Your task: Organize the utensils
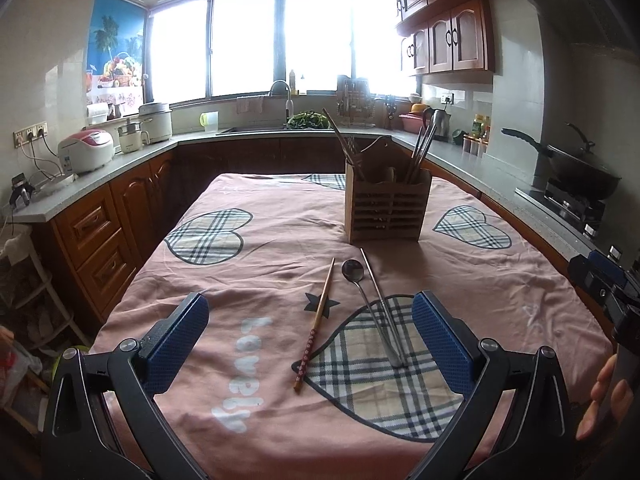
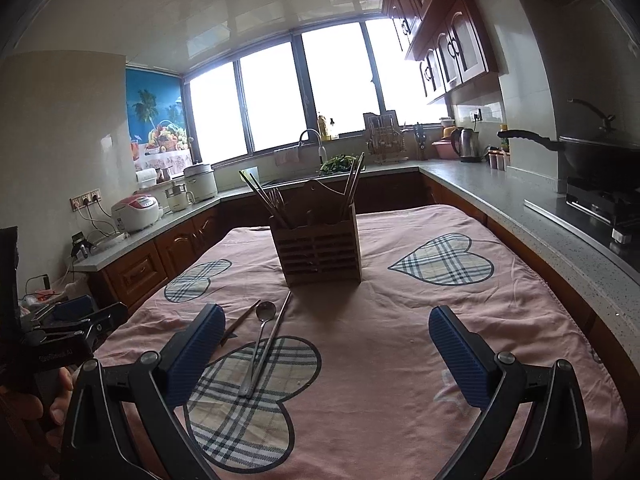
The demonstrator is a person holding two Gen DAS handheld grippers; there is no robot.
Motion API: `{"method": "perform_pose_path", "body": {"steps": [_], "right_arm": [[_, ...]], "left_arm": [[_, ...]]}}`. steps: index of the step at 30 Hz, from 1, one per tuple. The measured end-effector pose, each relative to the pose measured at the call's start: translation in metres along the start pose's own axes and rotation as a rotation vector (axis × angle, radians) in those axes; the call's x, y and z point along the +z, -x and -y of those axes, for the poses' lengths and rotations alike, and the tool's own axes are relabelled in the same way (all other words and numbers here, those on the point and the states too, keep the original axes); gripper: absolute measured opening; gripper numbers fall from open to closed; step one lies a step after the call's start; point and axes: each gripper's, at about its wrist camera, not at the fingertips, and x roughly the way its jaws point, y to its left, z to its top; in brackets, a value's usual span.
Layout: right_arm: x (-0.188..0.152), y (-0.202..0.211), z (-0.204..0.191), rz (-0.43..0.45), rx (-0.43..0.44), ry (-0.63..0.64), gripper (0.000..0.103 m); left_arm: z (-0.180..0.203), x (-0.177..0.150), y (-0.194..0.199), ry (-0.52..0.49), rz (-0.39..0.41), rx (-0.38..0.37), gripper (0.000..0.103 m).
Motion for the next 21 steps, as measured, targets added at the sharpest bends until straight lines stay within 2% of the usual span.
{"method": "perform_pose_path", "body": {"steps": [10, 14, 21], "right_arm": [[-0.008, 0.025, -0.019, 0.063, -0.028, 0.089, 0.103], [-0.02, 0.014, -0.017, 0.043, -0.027, 0.055, 0.103], [-0.034, -0.001, -0.015, 0.036, -0.025, 0.02, 0.103]], "left_arm": [[0.005, -0.011, 0.032, -0.007, 0.097, 0.095, 0.103], [0.006, -0.017, 0.027, 0.006, 0.125, 0.132, 0.103], [0.01, -0.021, 0.008, 0.024, 0.126, 0.15, 0.103]]}}
